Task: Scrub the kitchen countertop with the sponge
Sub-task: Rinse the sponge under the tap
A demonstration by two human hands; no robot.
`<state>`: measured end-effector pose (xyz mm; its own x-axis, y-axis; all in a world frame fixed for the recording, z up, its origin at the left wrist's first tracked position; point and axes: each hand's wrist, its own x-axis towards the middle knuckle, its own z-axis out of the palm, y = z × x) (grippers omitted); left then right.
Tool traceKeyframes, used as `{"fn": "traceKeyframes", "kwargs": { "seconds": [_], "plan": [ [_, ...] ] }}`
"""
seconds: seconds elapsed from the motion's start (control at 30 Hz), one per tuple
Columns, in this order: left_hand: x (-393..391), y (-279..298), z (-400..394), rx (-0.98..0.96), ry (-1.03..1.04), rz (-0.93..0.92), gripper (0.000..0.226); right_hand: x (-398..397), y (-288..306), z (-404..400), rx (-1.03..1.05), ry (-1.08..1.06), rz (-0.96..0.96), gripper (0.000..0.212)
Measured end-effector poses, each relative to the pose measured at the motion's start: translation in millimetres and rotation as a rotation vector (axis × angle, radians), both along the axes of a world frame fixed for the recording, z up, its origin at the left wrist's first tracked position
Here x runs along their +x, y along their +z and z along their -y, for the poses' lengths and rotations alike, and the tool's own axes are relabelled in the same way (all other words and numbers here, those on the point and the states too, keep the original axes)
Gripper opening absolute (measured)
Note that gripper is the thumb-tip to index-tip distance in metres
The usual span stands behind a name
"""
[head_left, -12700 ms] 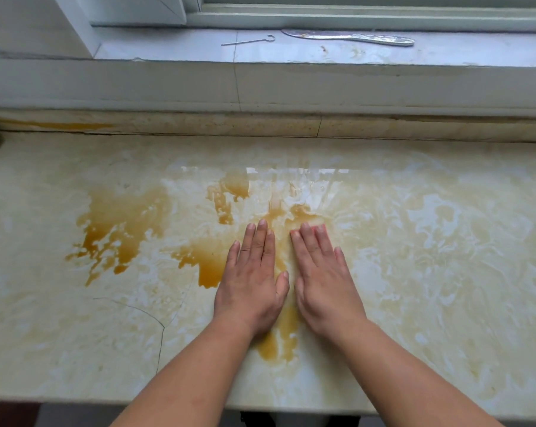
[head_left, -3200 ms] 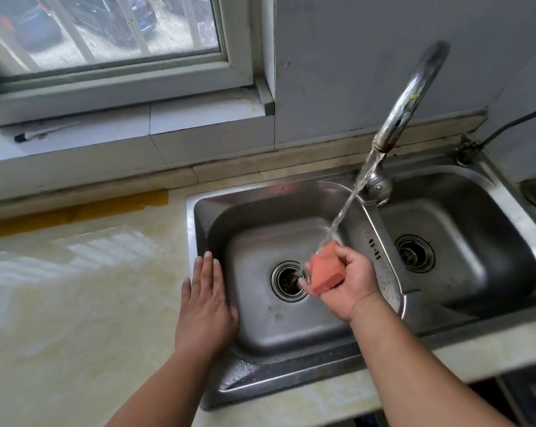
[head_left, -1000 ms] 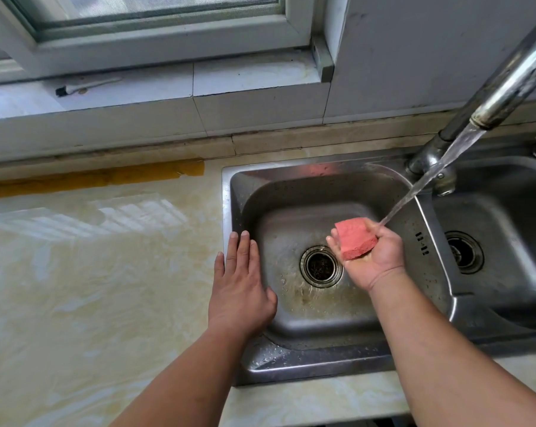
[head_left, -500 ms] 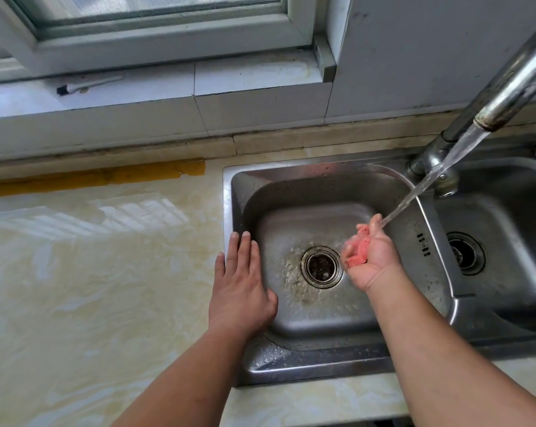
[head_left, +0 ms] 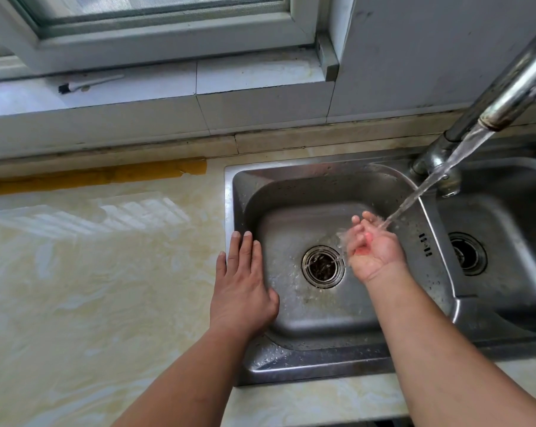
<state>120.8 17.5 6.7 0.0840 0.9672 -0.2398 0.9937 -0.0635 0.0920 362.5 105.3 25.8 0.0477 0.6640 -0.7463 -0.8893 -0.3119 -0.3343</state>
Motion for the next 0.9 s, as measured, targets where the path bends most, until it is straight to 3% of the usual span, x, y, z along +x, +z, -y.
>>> {"fn": "traceKeyframes", "kwargs": {
  "seconds": [0.17, 0.37, 0.53, 0.7, 0.9],
  "plan": [
    [0.8, 0.0, -0.3, 0.010, -0.001, 0.005, 0.094, -0.2, -4.9, 4.4, 0.013, 0.111, 0.043, 0.022],
    [1.7, 0.3, -0.5, 0.001, 0.005, 0.010, 0.094, -5.5, 3.4, 9.5, -0.136, 0.181, 0.223, 0.048],
    [1.3, 0.2, -0.2, 0.003, 0.004, 0.008, 0.093, -7.8, 6.2, 7.6, -0.256, 0.145, 0.350, 0.034],
    [1.4, -0.5, 0.1, 0.014, 0.004, 0.009, 0.094, -4.9, 2.4, 8.3, -0.282, 0.129, 0.404, 0.046],
    [1.1, -2.2, 0.4, 0.016, 0.001, 0.005, 0.094, 0.5, 1.2, 10.3, -0.282, 0.169, 0.469, 0.043]
  ]
}}
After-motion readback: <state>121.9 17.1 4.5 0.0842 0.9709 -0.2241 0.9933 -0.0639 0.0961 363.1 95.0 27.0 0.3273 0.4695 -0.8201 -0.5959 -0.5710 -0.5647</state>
